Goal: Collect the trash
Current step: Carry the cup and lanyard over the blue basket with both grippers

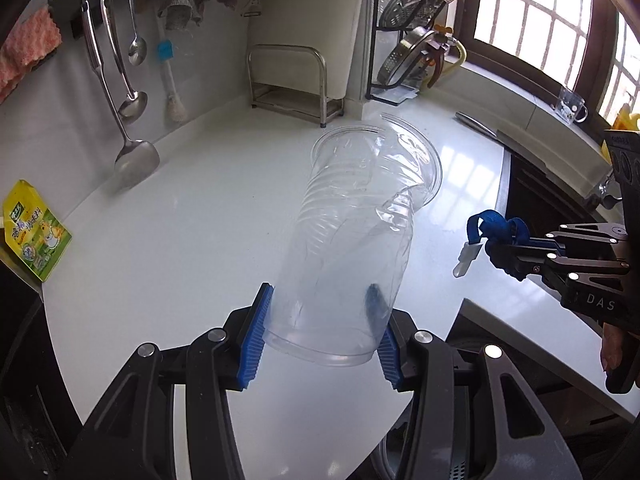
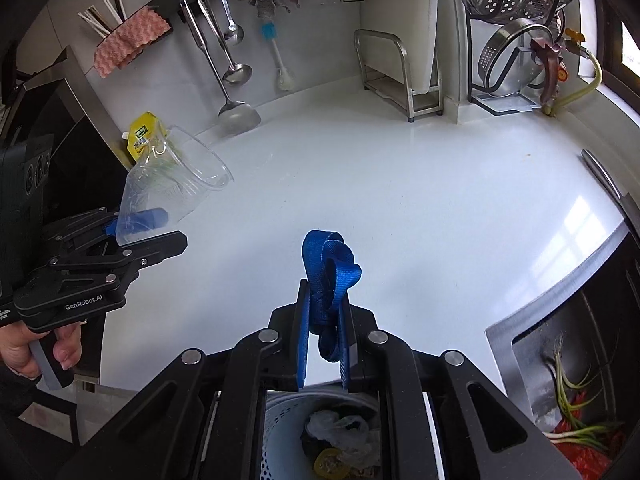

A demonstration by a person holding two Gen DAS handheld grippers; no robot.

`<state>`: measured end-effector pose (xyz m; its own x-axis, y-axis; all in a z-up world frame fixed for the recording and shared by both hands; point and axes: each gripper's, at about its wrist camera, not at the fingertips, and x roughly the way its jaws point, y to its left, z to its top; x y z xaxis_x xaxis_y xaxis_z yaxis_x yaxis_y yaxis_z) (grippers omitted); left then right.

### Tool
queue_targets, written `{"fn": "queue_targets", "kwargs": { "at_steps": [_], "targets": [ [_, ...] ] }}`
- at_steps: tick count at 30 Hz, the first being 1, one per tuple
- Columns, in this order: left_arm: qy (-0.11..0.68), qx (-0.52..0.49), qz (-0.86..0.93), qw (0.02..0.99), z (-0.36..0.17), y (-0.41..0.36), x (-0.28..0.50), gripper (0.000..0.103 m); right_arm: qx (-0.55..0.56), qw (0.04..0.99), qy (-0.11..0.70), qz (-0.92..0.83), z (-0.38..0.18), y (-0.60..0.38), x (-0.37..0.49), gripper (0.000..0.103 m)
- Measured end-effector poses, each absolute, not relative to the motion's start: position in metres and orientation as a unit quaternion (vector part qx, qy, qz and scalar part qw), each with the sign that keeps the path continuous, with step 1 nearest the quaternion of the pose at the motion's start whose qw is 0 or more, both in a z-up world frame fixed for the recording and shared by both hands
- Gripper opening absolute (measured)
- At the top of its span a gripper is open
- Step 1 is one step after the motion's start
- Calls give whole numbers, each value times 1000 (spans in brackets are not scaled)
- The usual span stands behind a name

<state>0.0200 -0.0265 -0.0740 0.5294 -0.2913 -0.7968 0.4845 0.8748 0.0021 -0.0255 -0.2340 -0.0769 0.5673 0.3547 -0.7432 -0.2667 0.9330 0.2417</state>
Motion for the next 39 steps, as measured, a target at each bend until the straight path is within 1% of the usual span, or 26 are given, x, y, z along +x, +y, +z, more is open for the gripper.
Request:
{"fn": "queue_targets", "kwargs": {
  "at_steps": [11, 21, 28, 39],
  "targets": [
    [448, 150, -264, 841, -95, -51, -32, 46, 65, 875, 448, 168, -93, -247, -79, 12],
    [444, 157, -286, 835, -97, -64, -50, 46, 60, 874, 455, 160, -99, -246, -101, 12],
    [457, 152, -296, 825, -102, -67, -57, 46, 62, 868, 467, 158, -107, -246, -112, 12],
    [498, 172, -338, 780, -138, -93, -82, 46, 62, 852, 500, 138, -138, -254, -136, 12]
  ]
}}
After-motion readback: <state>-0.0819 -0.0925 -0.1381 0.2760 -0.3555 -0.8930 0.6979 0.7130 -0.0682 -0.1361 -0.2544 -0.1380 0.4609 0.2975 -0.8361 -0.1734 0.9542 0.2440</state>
